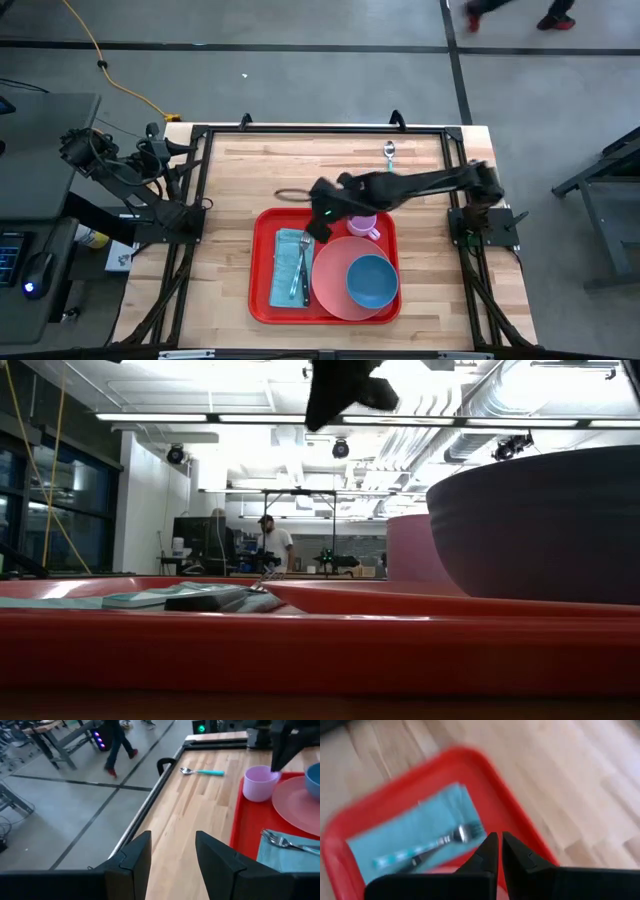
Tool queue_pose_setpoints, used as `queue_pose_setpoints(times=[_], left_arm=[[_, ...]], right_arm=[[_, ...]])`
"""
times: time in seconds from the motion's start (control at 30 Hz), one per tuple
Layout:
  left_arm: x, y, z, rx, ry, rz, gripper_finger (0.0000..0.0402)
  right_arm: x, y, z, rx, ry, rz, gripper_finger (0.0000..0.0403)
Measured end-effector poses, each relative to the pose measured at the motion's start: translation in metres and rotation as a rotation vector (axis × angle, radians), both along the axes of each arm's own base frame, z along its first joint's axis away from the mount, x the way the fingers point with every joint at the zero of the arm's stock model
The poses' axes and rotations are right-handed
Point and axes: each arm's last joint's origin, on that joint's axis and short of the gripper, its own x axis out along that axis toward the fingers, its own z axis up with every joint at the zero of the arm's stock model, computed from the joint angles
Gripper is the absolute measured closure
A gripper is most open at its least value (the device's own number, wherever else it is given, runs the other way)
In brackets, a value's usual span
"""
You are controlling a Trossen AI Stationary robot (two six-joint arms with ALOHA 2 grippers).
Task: Set up tray
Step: Put the blue fork on the blue napkin to the left side of the black knife on the red serving tray
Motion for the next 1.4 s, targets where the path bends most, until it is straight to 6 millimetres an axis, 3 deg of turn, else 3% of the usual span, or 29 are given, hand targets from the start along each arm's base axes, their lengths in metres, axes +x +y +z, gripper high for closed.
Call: queue_pose_setpoints(times=[0.13, 0.3, 0.47, 0.83, 1.07, 1.4], left_arm=[[0.0, 0.0, 0.0, -0.004, 0.003, -0.006, 0.022], [0.0, -0.001, 0.0, -0.017, 0.012, -0.021, 0.022], [0.0, -0.001, 0.0, -0.017, 0.012, -0.021, 0.022], [0.0, -0.001, -0.001, -0.017, 0.015, -0.024, 0.022], [0.0, -0.001, -0.001, -0.017, 0.016, -0.025, 0.022], [0.0, -0.001, -0.001, -0.018, 0.016, -0.026, 0.022]], right_arm=[[0.023, 0.006, -0.028, 0.063, 0.153, 0.05, 0.0403], [0.038, 0.015, -0.056, 0.11, 0.195, 0.025, 0.0403], [0.042, 0.018, -0.086, 0.169, 0.228, -0.067, 0.0403], [0.047, 0.022, -0.129, 0.309, 0.143, -0.16, 0.0403], [0.047, 0.019, -0.133, 0.311, 0.124, -0.206, 0.0403], [0.048, -0.011, -0.133, 0.277, 0.129, -0.299, 0.0403]])
